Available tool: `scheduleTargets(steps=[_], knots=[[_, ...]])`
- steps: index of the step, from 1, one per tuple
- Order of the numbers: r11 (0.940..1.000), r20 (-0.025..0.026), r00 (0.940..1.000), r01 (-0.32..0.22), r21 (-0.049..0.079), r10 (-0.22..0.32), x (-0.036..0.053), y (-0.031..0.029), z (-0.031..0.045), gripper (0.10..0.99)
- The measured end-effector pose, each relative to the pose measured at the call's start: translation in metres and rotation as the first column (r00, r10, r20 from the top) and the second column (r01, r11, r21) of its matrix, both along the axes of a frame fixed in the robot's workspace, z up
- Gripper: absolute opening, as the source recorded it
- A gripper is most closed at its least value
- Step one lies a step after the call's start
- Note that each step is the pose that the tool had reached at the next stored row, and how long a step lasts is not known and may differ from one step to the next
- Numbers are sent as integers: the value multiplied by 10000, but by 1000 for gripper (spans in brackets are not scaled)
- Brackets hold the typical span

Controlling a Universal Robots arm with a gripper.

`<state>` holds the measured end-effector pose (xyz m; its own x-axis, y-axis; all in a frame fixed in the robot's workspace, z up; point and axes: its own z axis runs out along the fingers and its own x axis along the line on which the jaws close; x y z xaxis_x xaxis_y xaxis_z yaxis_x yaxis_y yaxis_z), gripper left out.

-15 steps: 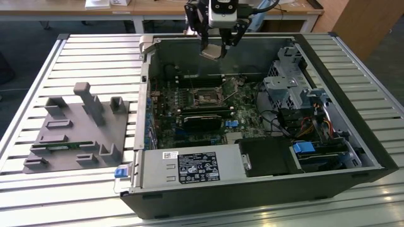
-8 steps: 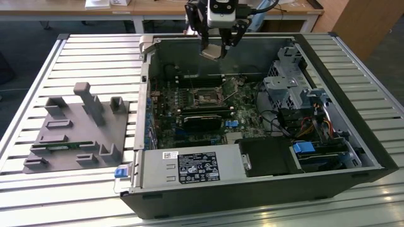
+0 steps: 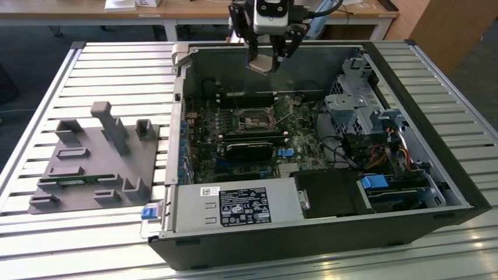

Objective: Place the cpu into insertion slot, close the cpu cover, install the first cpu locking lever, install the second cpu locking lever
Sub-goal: 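Place the cpu into insertion slot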

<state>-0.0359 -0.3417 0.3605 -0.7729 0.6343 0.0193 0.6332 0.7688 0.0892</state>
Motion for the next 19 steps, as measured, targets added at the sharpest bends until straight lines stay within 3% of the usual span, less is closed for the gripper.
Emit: scheduleTargets(steps=[19], knots=[[9963, 1, 9963, 864, 0, -864, 0, 0, -3, 533]])
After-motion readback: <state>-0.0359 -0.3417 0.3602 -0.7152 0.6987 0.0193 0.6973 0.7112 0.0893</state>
